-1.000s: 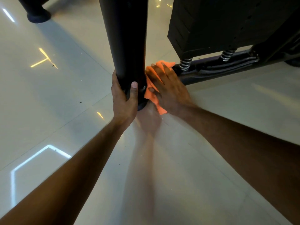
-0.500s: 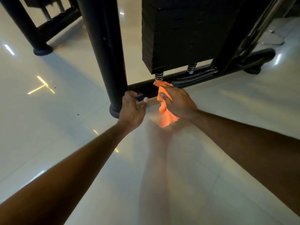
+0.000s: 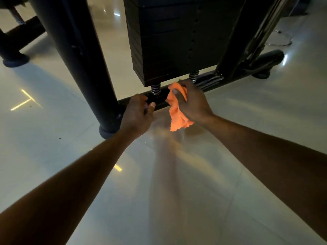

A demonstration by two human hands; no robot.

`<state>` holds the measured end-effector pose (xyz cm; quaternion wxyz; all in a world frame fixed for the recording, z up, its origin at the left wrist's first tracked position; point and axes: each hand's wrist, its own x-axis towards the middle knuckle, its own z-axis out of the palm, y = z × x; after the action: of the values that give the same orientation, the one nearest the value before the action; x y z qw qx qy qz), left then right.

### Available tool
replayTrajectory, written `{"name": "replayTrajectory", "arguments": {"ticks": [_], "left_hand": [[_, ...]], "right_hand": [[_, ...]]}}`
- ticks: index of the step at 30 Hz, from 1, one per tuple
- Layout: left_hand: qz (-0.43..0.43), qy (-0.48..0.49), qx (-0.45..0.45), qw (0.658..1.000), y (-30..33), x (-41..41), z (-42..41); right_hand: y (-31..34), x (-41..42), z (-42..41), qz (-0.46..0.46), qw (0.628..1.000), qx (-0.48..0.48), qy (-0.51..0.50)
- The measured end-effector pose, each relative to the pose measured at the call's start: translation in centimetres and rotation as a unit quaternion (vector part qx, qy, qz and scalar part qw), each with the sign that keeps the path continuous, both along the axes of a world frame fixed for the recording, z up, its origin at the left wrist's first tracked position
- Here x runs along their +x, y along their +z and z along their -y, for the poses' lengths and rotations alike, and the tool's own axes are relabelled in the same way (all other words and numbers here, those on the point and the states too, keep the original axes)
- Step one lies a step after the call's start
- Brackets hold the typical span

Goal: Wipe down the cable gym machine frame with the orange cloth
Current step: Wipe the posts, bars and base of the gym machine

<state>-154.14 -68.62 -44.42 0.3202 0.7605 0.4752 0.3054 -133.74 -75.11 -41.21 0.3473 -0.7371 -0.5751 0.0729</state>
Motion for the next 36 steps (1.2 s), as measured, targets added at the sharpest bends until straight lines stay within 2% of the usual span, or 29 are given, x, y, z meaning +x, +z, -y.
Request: {"name": "replayTrajectory", "arguments": {"ticks": [2, 4, 7, 10, 15, 19, 22, 27, 33, 36], "left_hand": [[-0.031, 0.001, 0.056, 0.998, -0.3, 0.3, -1.7], [-0.108, -0.010, 0.124, 0.986, -0.7, 0.5, -3.4], [-0.195, -0.021, 0.152, 0.969, -1.3, 1.3, -5.1], [-0.187, -0.017, 0.118, 0.975, -2.4, 2.1, -6.5], [-0.213, -0.034, 0.183, 0.959, -3.8, 1.6, -6.8], [-0.227, -0.040, 0.192, 0.954, -3.8, 1.4, -6.8], [-0.236, -0.042, 0.209, 0.948, -3.8, 1.5, -6.6], [-0.219, -0.037, 0.204, 0.953, -4.1, 1.4, -6.6], [-0.219, -0.027, 0.214, 0.952, -4.1, 1.4, -6.7], [-0.212, -0.037, 0.209, 0.954, -4.1, 1.3, -6.8]], "right_hand": [[-0.8, 0.2, -2.3, -0.009, 1.000, 0.024, -0.016], [-1.5, 0.3, -4.4, -0.017, 0.999, 0.033, -0.027], [-2.6, 0.6, -6.2, 0.032, 0.996, 0.058, -0.057], [-4.5, 1.1, -6.8, 0.136, 0.989, 0.052, -0.029], [-8.1, 3.7, -4.8, 0.240, 0.966, -0.036, 0.090], [-9.2, 3.5, -4.3, 0.328, 0.936, -0.024, 0.128], [-9.3, 3.0, -4.6, 0.317, 0.942, -0.006, 0.108], [-8.2, 4.8, -4.7, 0.271, 0.962, -0.018, -0.015], [-7.8, 0.7, -5.9, 0.261, 0.963, -0.006, 0.063], [-7.5, 3.3, -5.9, 0.258, 0.966, -0.005, 0.026]]}}
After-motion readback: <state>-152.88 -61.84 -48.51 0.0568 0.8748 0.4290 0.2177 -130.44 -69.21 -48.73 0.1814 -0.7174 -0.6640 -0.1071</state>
